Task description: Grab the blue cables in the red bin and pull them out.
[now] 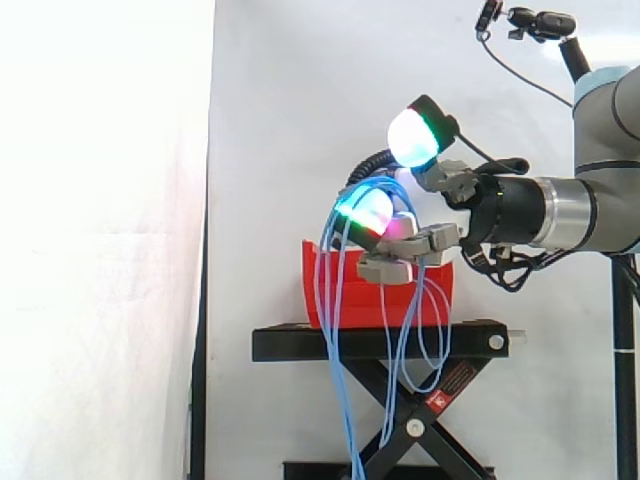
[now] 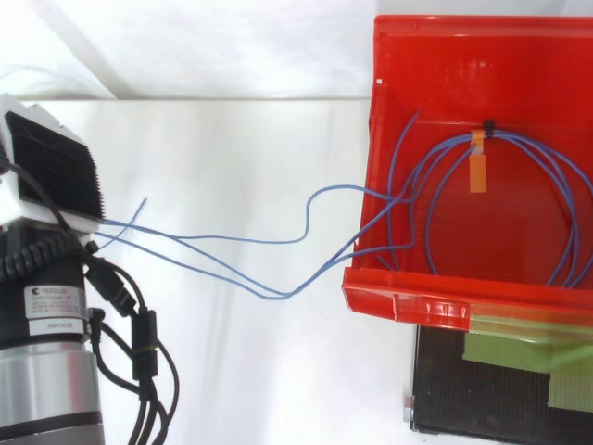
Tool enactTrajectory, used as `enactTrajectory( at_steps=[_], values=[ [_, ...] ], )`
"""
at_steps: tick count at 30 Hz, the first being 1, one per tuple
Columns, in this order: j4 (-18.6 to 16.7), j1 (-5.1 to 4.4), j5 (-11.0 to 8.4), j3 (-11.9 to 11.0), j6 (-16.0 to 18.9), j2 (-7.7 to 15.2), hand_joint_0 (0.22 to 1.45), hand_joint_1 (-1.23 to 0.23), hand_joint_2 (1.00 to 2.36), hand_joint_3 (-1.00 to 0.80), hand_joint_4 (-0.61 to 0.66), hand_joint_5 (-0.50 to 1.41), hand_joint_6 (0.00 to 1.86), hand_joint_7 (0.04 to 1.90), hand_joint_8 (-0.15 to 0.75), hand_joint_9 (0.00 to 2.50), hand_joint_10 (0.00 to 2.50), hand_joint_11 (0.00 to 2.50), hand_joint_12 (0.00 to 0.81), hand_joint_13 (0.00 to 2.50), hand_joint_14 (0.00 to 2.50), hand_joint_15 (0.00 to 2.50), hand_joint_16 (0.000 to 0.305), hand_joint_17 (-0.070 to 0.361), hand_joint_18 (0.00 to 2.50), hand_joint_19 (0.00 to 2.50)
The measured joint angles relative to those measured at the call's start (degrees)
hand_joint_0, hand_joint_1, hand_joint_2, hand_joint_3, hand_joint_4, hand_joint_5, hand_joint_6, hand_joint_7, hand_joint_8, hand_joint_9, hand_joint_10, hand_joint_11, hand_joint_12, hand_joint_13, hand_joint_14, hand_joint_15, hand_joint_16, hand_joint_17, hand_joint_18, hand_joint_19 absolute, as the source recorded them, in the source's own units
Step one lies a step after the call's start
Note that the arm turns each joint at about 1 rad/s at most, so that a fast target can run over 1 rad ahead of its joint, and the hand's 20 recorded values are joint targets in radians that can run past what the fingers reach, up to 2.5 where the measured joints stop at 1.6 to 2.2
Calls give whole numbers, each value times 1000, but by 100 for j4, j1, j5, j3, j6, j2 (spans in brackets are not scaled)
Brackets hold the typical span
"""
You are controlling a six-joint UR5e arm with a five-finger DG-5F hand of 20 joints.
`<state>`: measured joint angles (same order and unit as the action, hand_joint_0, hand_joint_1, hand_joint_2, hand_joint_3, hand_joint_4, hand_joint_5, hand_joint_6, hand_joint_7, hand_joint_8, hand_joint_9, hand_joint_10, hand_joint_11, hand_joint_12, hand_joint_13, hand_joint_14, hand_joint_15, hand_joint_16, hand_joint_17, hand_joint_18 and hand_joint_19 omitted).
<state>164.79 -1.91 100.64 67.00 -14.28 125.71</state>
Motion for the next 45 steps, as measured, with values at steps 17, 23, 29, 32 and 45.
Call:
enactTrajectory(
  at_steps=[17,23,29,32,45],
  values=[
    [37,0,0,4,8,4,572,-664,1000,-1000,316,999,6,729,291,1361,31,955,425,1571,366,1408,60,134,1093,1106],
    [67,1,0,4,9,2,588,-693,1000,-1000,311,1017,6,748,285,1375,32,967,413,1582,338,1442,58,130,1098,1111],
    [77,0,92,4,9,2,617,-728,1000,-1000,292,1041,6,760,277,1390,32,963,391,1582,306,1461,55,123,1083,1123],
    [76,-1,165,4,8,4,642,-740,1000,-1000,268,1067,6,776,268,1399,32,975,383,1587,273,1496,52,117,1073,1131],
    [45,1,440,5,1,1,656,-713,1000,-1000,249,1095,5,796,261,1429,33,986,368,1613,236,1524,50,113,1082,1139]
  ],
)
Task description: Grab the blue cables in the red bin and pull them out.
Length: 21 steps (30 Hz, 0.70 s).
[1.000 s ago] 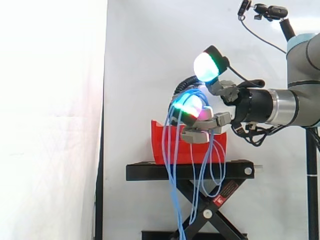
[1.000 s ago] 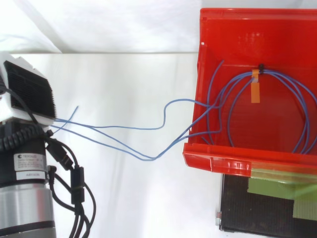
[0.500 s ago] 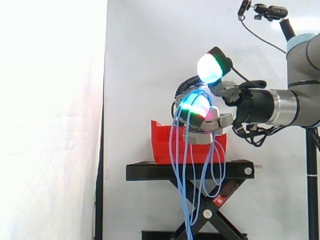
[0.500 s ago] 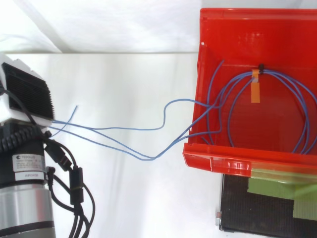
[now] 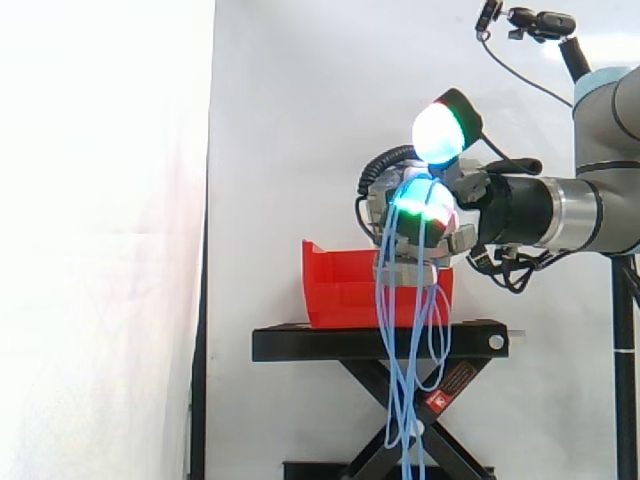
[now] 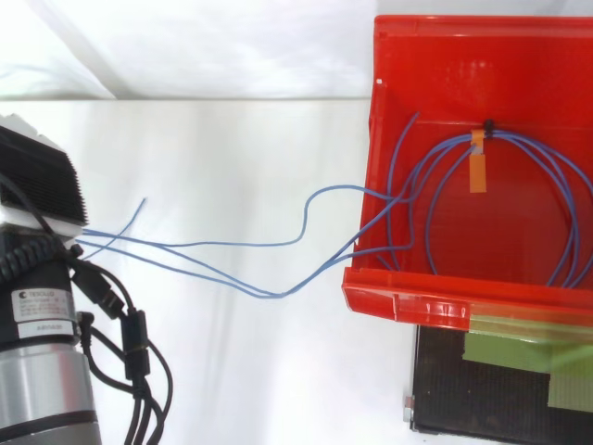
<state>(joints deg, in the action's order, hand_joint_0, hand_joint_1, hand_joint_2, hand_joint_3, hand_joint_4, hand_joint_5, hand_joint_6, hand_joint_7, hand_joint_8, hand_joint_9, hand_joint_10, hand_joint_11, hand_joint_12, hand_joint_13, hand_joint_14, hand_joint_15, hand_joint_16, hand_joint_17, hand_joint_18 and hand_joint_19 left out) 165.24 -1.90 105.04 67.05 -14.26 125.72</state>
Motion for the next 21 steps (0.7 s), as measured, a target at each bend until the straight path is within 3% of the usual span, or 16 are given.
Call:
enactTrajectory(
  at_steps=[6,21],
  values=[
    [-97,1,219,0,-159,0,658,-707,1000,-1000,247,1116,6,794,260,1449,33,991,371,1622,221,1531,50,113,1084,1136],
    [-380,2,694,0,-1349,-1,657,-710,1000,-1000,250,1125,5,797,262,1465,34,996,372,1633,192,1543,50,113,1090,1126]
  ],
)
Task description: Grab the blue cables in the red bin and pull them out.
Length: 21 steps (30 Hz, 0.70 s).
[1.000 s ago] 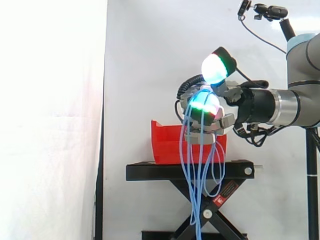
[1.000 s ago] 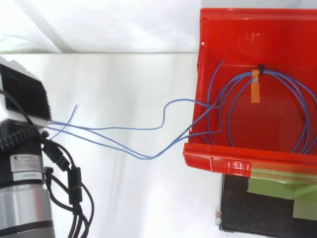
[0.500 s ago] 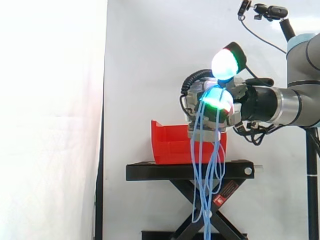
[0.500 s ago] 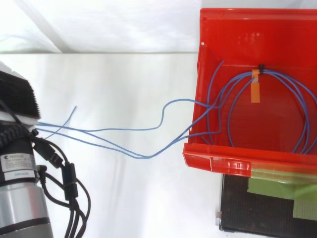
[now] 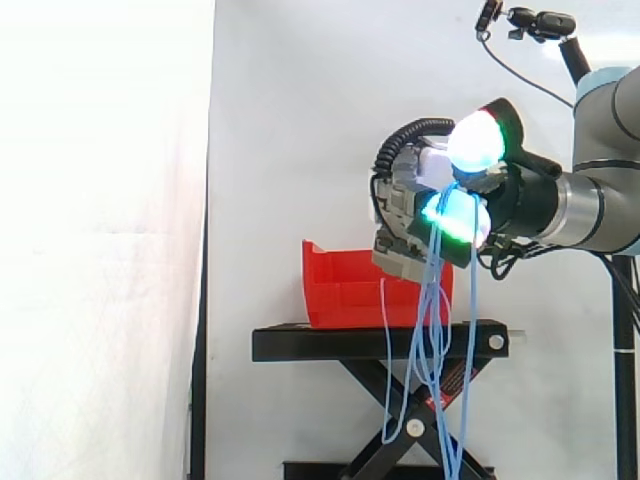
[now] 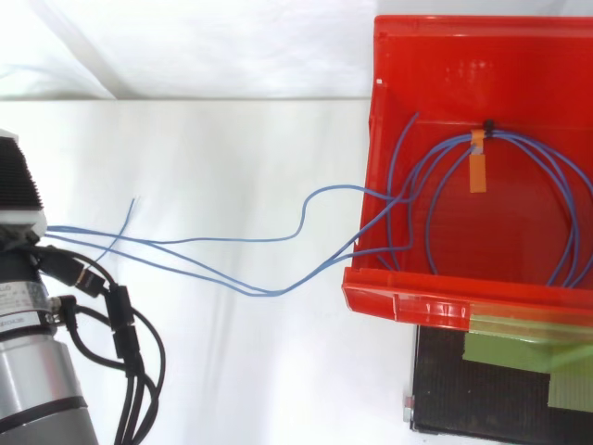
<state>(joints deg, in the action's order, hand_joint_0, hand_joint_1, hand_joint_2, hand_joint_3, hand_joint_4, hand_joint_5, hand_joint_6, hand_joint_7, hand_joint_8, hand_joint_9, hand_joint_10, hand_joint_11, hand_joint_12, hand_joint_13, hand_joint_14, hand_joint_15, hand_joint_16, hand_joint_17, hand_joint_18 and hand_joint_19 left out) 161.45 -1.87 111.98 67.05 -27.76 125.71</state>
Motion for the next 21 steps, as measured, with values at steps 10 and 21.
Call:
enactTrajectory(
  at_steps=[10,21],
  values=[
    [74,-3,54,1,-203,1,663,-721,1000,-1000,223,1156,5,807,253,1492,34,989,366,1644,160,1531,49,110,1099,1133],
    [157,-2,34,1,302,2,674,-752,1000,-1000,178,1236,7,789,237,1578,35,999,358,1716,60,1598,47,106,1132,1122]
  ],
)
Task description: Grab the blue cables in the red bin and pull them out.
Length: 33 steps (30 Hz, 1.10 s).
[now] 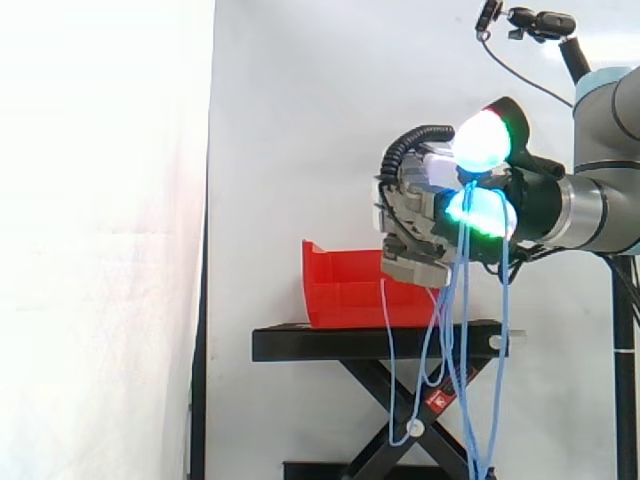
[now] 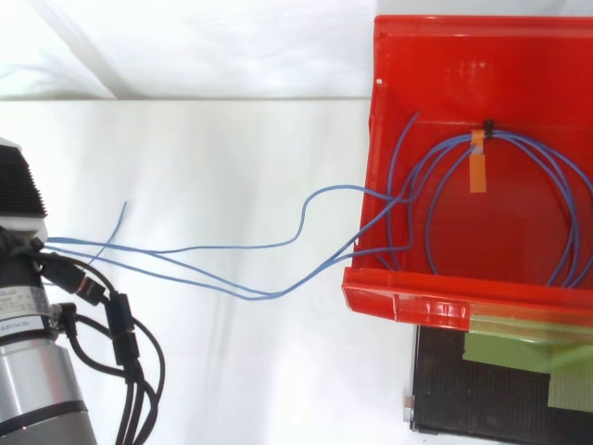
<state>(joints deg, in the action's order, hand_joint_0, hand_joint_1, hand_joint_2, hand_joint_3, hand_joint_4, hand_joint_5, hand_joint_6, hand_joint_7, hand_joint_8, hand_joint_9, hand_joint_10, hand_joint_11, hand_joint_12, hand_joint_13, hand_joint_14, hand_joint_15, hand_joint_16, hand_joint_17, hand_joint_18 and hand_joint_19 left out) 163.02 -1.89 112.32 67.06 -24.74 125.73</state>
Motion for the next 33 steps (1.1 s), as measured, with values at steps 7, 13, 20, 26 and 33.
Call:
enactTrajectory(
  at_steps=[7,13,20,26,33],
  values=[
    [6,0,0,-1,42,2,775,-837,1000,-1000,143,1260,8,816,217,1606,38,1044,320,1725,0,1672,40,90,1094,1165],
    [10,0,0,0,44,2,844,-858,1000,-1000,170,1226,6,840,211,1583,39,1059,305,1715,1,1687,38,85,1074,1186],
    [11,10,0,-1,48,2,888,-884,1001,-968,233,1049,10,783,228,1471,37,1052,304,1660,13,1692,38,86,1030,1206],
    [11,18,0,-1,52,0,896,-914,1005,-893,250,891,12,711,233,1370,35,1037,317,1577,92,1642,40,90,993,1204],
    [3,16,7,-1,46,2,876,-940,1003,-919,257,833,12,697,238,1320,35,1034,324,1553,126,1636,41,92,963,1210]
  ],
)
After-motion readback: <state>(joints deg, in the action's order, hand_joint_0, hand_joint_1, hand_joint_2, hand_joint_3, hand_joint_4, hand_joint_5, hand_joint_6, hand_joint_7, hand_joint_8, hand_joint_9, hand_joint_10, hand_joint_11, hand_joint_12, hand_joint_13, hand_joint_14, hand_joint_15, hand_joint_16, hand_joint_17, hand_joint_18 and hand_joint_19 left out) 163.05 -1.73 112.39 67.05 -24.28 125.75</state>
